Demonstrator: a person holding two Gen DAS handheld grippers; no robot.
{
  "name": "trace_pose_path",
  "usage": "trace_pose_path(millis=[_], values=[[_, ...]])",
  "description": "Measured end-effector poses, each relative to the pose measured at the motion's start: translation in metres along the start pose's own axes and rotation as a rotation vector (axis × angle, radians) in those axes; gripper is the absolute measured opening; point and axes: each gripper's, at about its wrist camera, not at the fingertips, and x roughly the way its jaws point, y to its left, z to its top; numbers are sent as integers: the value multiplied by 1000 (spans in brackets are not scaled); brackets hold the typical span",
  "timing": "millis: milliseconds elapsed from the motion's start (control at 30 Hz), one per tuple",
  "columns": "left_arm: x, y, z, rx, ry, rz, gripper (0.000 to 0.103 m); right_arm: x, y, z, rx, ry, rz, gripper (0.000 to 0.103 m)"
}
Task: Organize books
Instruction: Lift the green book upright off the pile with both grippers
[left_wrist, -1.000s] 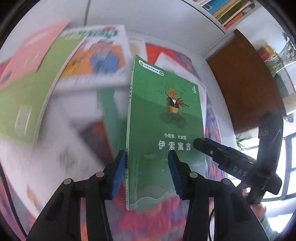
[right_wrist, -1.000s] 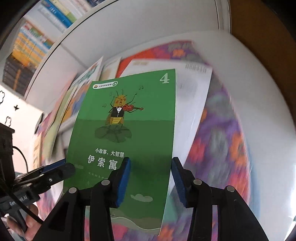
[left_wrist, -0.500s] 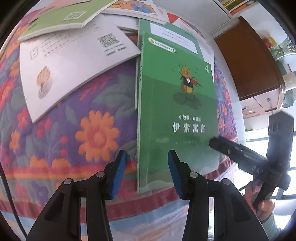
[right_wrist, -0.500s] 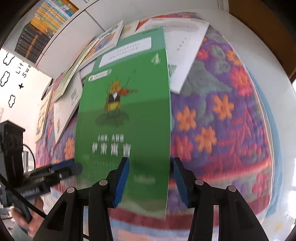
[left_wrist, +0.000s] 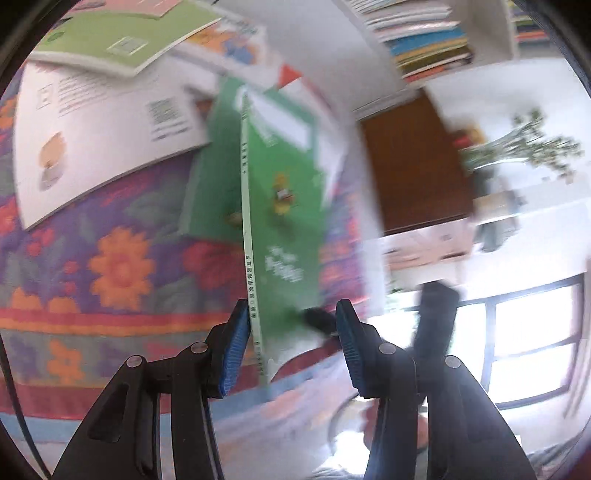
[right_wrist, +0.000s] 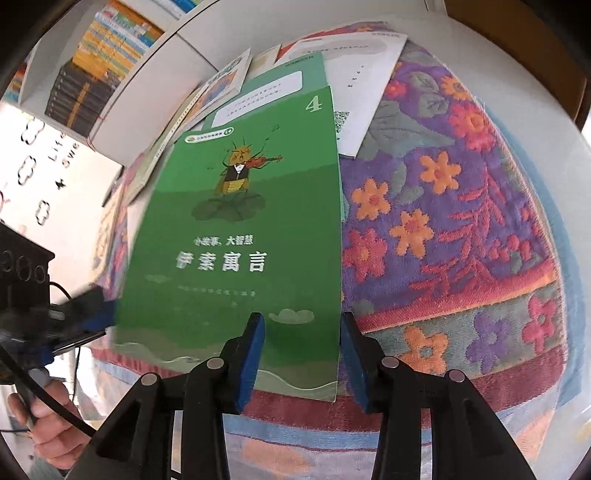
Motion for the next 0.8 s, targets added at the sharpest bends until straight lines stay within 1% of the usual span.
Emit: trace_pose_path(millis=[33, 100, 133, 167, 233, 267, 300, 333, 367, 400, 433, 467, 500, 533, 567, 600, 633, 700, 767, 800], values=[[1, -2, 2, 4, -3, -6, 43, -2, -3, 0, 9, 0, 13, 41], [11, 1, 6, 6, 3, 31, 41, -5, -14, 0, 48, 3, 57, 42], [16, 3, 7, -3, 7, 35, 37, -9, -21, 2, 61, 5, 75, 42], [21, 8, 7, -24, 18, 25, 35, -10, -26, 2, 77, 5, 94, 41], [27, 11, 6, -53, 32, -23, 35, -12, -34, 1, 109, 4, 126, 41], [32, 10, 4, -61, 47, -54, 34, -13, -36, 1, 117, 4, 133, 41], [37, 7, 2, -57, 61, -69, 33, -14, -36, 1, 111, 5, 129, 41], [43, 1, 2, -38, 67, -44, 33, -15, -36, 0, 103, 6, 123, 41], [43, -1, 1, -20, 71, -17, 30, -16, -34, 0, 91, 6, 111, 41], [52, -4, 4, 0, 82, 20, 26, -17, -32, -1, 81, 6, 102, 41], [57, -3, 8, 2, 88, 44, 16, -17, -32, -2, 77, 7, 99, 41], [63, -1, 13, -1, 90, 72, 9, -18, -33, -2, 79, 9, 99, 41], [65, 0, 18, 0, 91, 78, 8, -19, -35, -1, 89, 13, 104, 41], [65, 0, 22, -6, 88, 65, 7, -20, -38, -1, 105, 21, 115, 42], [65, -1, 26, -23, 90, 29, 7, -18, -34, 2, 118, 26, 127, 47], [65, -1, 29, -52, 99, -22, 7, -18, -37, 3, 146, 36, 164, 53], [64, 0, 32, -76, 108, -57, 7, -16, -38, 3, 170, 41, 190, 56], [66, 1, 35, -105, 126, -109, 7, -15, -50, 2, 250, 53, 289, 71], [70, 4, 37, -149, 152, -163, 7, -13, -62, 0, 317, 47, 379, 76], [71, 5, 38, -169, 162, -187, 7, -11, -70, -2, 365, 37, 431, 77]])
